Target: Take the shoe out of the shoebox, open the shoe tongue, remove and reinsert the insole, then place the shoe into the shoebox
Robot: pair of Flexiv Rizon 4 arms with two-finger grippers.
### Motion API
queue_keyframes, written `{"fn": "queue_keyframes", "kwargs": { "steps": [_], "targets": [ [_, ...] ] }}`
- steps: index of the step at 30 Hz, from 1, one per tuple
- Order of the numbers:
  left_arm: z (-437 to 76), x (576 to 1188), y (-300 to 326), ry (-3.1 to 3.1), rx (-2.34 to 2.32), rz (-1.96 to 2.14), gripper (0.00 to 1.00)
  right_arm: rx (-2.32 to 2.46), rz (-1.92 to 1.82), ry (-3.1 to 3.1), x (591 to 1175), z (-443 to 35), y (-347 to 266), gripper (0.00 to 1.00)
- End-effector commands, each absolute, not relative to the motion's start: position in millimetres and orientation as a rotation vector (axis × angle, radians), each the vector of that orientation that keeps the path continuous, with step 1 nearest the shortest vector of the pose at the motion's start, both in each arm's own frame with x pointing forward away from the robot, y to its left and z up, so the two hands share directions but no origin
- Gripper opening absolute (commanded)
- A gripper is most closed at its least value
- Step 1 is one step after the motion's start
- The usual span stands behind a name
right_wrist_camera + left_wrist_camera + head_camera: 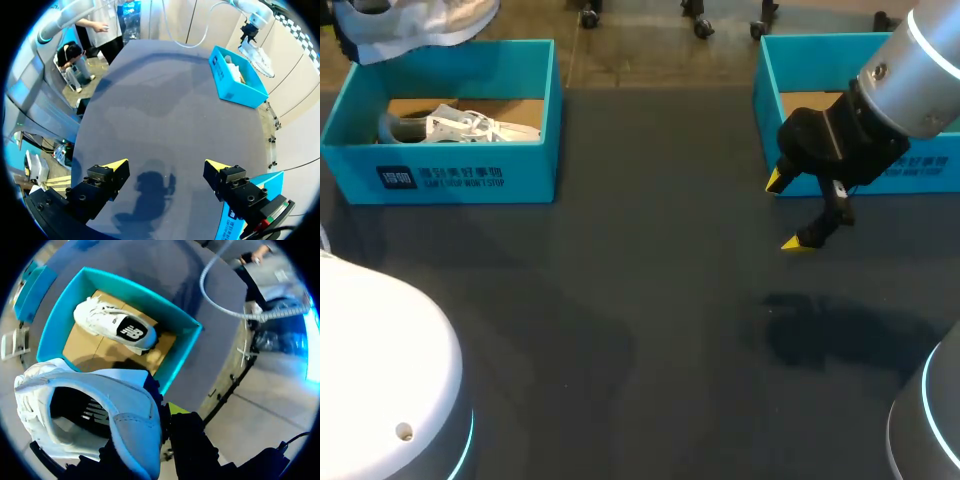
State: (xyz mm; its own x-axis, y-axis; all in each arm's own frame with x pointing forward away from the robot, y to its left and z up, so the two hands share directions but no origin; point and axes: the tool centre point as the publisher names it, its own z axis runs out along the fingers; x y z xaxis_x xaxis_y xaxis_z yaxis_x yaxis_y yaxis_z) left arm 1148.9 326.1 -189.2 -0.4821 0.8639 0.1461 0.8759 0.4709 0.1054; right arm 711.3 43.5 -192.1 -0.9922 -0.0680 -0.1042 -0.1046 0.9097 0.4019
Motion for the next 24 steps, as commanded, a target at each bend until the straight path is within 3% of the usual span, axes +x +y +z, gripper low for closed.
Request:
{"fn": "queue_keyframes", "kwargs": {
  "steps": [1,24],
  "targets": [
    [-184.9,1148.8,329.6,-2.363,-1.987,-0.233,0.00,-0.133,0.632,2.985,711.9,-193.4,44.6,1.00],
    [-198.9,1148.0,327.5,-2.321,-2.055,-0.190,0.00,-0.133,0.632,2.985,711.9,-193.4,44.6,1.00]
  ]
}}
